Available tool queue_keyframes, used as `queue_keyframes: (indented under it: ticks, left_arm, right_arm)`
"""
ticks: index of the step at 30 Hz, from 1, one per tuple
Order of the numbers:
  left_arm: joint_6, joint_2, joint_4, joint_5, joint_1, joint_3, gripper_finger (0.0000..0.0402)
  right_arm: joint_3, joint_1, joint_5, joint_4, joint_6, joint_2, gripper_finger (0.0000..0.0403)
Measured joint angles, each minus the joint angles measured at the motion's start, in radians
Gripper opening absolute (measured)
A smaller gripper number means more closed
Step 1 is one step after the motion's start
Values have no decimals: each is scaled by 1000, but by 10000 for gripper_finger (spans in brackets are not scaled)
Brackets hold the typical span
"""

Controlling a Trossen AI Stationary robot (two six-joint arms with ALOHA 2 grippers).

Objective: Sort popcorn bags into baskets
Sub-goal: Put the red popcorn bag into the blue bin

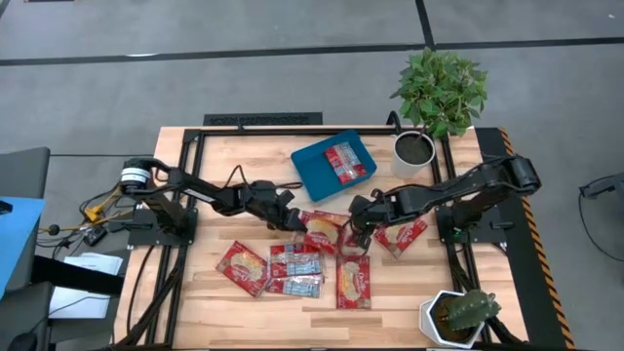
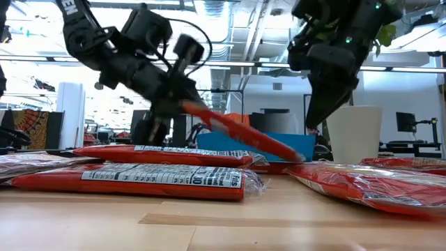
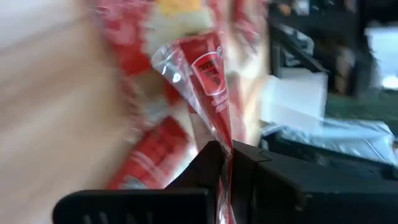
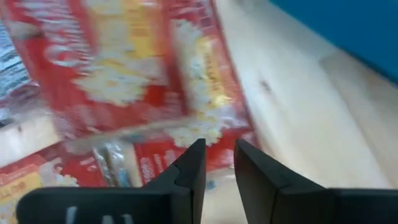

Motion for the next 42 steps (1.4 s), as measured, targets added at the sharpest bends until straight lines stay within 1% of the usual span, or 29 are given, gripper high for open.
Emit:
queue_keyframes:
  ticks: [4, 9, 11, 13, 17, 19, 22, 27, 30, 34, 37, 40, 42]
  left_arm:
    - [-2, -103, -56, 22, 3, 1, 0]
    - [20, -243, -188, 29, 29, 37, 0]
    - [75, -287, -268, 45, 55, 80, 0]
    - [161, -308, -394, 71, 93, 147, 0]
    - [425, -296, -752, 105, 200, 332, 0]
    - [571, -266, -895, 114, 255, 430, 0]
    - [758, -197, -1044, 147, 335, 572, 0]
    - [1023, -31, -1227, 181, 433, 784, 0]
    - [1160, 79, -1336, 182, 476, 906, 0]
    - [1306, 213, -1463, 178, 517, 1061, 0]
    - [1374, 290, -1529, 177, 535, 1151, 0]
    - [1436, 346, -1603, 180, 550, 1198, 0]
    - [1469, 372, -1640, 180, 556, 1204, 0]
  right_arm:
    - [0, -1, 36, -32, 0, -46, 103]
    - [0, -1, 53, -45, 0, -75, 101]
    - [0, -1, 64, -36, 0, -75, 101]
    - [0, -1, 76, -41, 0, -74, 102]
    - [0, -1, 84, -39, -1, -74, 102]
    - [0, -1, 99, -38, -1, -74, 102]
    - [0, -1, 101, -38, -1, -74, 102]
    - [0, -1, 101, -31, -1, -74, 102]
    - [0, -1, 101, -32, 0, -74, 102]
    - [0, 2, 100, -32, 7, -74, 102]
    - [0, 5, 98, -31, 13, -74, 102]
    - [0, 9, 99, -31, 15, -73, 102]
    - [0, 9, 99, -32, 15, -73, 102]
